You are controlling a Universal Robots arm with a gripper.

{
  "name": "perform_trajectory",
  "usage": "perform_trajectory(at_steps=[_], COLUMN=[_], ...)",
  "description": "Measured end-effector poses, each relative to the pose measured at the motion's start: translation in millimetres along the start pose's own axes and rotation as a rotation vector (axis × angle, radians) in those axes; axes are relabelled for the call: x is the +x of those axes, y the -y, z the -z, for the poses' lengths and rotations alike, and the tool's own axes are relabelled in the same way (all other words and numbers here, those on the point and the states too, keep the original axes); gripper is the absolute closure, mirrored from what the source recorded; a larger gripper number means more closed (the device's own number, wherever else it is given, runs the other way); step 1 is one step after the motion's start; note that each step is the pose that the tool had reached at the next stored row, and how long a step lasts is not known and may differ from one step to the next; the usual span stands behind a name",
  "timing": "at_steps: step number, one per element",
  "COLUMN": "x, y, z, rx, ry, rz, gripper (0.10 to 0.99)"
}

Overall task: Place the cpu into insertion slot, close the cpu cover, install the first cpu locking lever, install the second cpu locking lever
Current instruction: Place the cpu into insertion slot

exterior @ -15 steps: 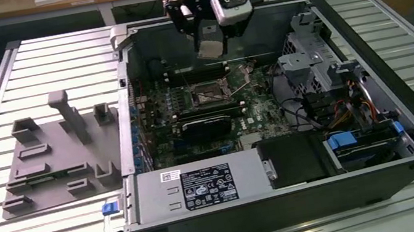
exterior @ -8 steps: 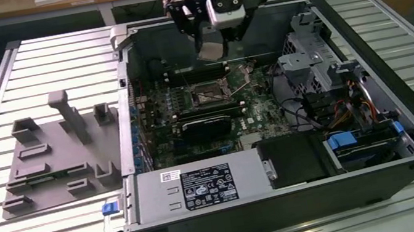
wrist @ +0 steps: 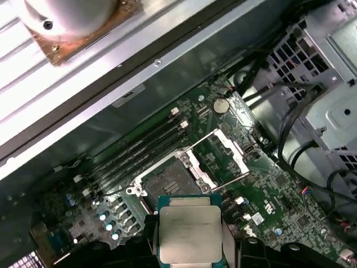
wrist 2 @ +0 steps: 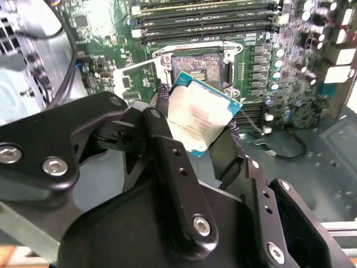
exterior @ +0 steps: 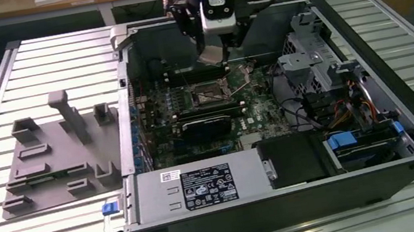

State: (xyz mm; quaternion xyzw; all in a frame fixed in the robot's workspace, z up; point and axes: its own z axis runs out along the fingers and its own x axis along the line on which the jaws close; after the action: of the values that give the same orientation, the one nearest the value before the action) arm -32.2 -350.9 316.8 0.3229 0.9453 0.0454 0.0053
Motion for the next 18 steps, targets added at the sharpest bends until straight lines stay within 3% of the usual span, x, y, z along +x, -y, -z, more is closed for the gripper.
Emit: perform_trajectory(at_steps=[18], x=[-0.3], y=[1.3], z=[-14.3], rx=[-0.006], ry=[0.0293], rz=[-0.326], gripper=[0.545])
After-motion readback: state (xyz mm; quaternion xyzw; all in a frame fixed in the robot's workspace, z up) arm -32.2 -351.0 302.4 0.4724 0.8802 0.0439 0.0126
